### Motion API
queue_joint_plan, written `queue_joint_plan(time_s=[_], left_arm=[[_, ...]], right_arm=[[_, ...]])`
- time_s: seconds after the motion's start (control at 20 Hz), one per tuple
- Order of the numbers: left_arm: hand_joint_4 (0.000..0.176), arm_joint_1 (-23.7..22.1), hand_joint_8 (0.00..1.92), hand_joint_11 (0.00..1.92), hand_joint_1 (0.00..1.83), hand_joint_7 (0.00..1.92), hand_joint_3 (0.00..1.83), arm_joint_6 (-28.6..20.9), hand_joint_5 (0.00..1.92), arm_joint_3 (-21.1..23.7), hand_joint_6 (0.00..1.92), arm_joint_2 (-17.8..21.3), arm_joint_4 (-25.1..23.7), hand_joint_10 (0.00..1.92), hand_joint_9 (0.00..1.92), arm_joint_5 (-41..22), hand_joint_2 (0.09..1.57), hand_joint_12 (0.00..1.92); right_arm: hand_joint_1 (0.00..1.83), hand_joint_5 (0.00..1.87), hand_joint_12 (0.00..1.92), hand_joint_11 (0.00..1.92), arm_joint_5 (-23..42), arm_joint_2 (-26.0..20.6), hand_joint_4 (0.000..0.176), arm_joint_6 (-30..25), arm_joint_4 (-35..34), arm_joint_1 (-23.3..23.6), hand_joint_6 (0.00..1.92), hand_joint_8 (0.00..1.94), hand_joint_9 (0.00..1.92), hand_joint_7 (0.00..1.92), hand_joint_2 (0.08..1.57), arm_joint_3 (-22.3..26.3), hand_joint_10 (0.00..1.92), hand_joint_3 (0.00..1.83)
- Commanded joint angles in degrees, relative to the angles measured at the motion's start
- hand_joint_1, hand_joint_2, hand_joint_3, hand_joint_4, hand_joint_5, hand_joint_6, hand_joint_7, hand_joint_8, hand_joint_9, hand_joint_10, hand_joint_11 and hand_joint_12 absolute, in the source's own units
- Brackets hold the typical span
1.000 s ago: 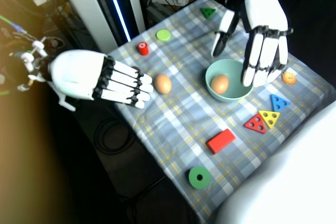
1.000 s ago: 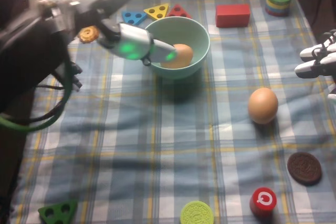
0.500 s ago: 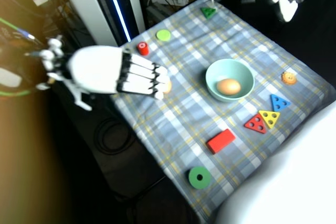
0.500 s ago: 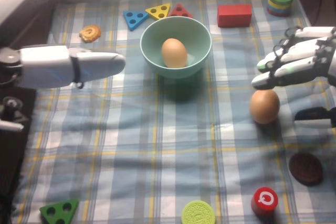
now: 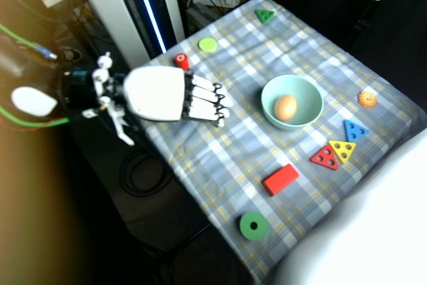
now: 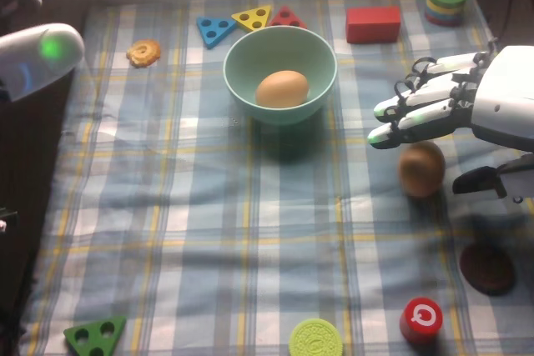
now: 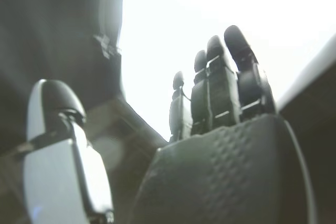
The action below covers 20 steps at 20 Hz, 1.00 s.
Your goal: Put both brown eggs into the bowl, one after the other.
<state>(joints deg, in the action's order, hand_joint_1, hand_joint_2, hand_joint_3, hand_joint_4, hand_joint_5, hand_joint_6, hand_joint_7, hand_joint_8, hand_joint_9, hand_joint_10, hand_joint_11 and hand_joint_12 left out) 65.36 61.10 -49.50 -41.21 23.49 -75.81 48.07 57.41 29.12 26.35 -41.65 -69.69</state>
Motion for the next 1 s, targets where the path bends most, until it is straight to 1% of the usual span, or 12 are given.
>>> queue_joint_plan(time_s=[0.0,0.15,0.2,0.35,0.45,0.5,0.55,0.6,0.65,0.75,0.85,0.95], left_arm=[[0.119,-0.23,0.0,0.0,0.79,0.28,0.0,-1.42,0.21,-0.23,0.0,0.04,-0.33,0.0,0.34,-8.7,0.82,1.0],[0.095,-0.04,0.01,0.0,0.79,0.31,0.0,-1.94,0.26,-0.2,0.01,-0.06,-0.1,0.01,0.37,-9.45,0.82,1.06],[0.086,0.17,0.01,0.0,0.77,0.32,0.0,-2.14,0.27,-0.2,0.01,-0.18,0.22,0.01,0.37,-9.67,0.82,1.07],[0.077,1.18,0.01,0.0,0.8,0.36,0.0,-3.11,0.3,-0.23,0.01,-0.37,1.23,0.01,0.39,-10.51,0.83,1.05],[0.069,1.86,0.01,0.0,0.81,0.38,0.0,-4.34,0.3,-0.34,0.0,-0.44,1.6,0.01,0.4,-10.84,0.84,1.08],[0.045,2.25,0.01,0.01,0.72,0.41,0.0,-5.24,0.29,-0.54,0.0,-0.6,1.76,0.01,0.45,-11.08,0.85,1.17],[0.045,2.5,0.01,0.01,0.72,0.41,0.0,-5.64,0.29,-0.62,0.0,-0.65,1.91,0.01,0.45,-11.23,0.85,1.17],[0.045,2.83,0.01,0.06,0.65,0.46,0.0,-5.91,0.28,-0.64,0.0,-0.67,2.1,0.03,0.52,-11.49,0.85,1.26],[0.045,3.12,0.01,0.06,0.65,0.46,0.0,-6.05,0.28,-0.64,0.0,-0.67,2.3,0.03,0.52,-11.72,0.85,1.26],[0.047,3.59,0.01,0.06,0.68,0.47,0.0,-6.43,0.28,-0.64,0.0,-0.7,2.68,0.03,0.54,-12.01,0.85,1.29],[0.051,4.04,0.0,0.06,0.69,0.46,0.0,-6.78,0.29,-0.64,0.0,-0.69,2.9,0.03,0.53,-12.18,0.85,1.26],[0.052,4.15,0.0,0.07,0.69,0.45,0.0,-6.81,0.29,-0.65,0.0,-0.71,2.97,0.02,0.53,-12.28,0.85,1.25]], right_arm=[[1.26,0.57,0.9,0.47,4.83,-0.29,0.061,-0.24,-1.48,0.49,0.0,0.0,0.66,0.52,0.94,-0.26,0.01,0.0],[1.31,0.58,0.89,0.43,4.33,0.05,0.057,-0.41,-1.48,0.47,0.0,0.01,0.68,0.54,0.91,-0.37,0.01,0.0],[1.33,0.62,0.84,0.47,4.32,0.38,0.029,-0.48,-1.49,0.47,0.0,0.01,0.7,0.6,0.9,-0.46,0.01,0.0],[1.28,0.64,0.86,0.44,3.77,1.09,0.048,-0.53,-1.76,0.48,0.0,0.0,0.68,0.63,0.96,-0.89,0.0,0.0],[1.26,0.73,0.89,0.46,3.6,1.43,0.0,-1.19,-2.03,0.48,0.01,0.01,0.75,0.73,0.97,-1.29,0.01,0.0],[1.25,0.9,0.95,0.55,3.61,1.46,0.0,-1.3,-2.27,0.48,0.01,0.03,0.9,0.92,1.0,-1.34,0.05,0.0],[1.25,0.9,0.95,0.55,3.61,1.47,0.0,-1.3,-2.38,0.48,0.01,0.03,0.9,0.92,1.0,-1.34,0.05,0.0],[1.23,0.96,1.3,0.58,3.62,1.52,0.0,-1.3,-2.45,0.48,0.8,1.25,1.02,0.89,1.14,-1.33,0.13,0.0],[1.23,0.96,1.3,0.58,3.67,1.53,0.0,-1.3,-2.62,0.48,0.8,1.25,1.02,0.89,1.14,-1.33,0.13,0.0],[1.22,0.92,1.55,0.72,3.97,1.54,0.0,-1.3,-3.03,0.49,0.9,1.4,0.82,0.83,1.17,-1.33,1.1,0.0],[1.21,0.95,1.56,0.8,4.0,1.52,0.0,-1.3,-3.06,0.49,0.93,1.38,0.81,0.82,1.17,-1.4,1.25,0.0],[1.22,0.97,1.46,0.77,4.0,1.51,0.0,-1.3,-3.06,0.49,0.88,1.36,0.8,0.84,1.16,-1.49,1.19,0.0]])
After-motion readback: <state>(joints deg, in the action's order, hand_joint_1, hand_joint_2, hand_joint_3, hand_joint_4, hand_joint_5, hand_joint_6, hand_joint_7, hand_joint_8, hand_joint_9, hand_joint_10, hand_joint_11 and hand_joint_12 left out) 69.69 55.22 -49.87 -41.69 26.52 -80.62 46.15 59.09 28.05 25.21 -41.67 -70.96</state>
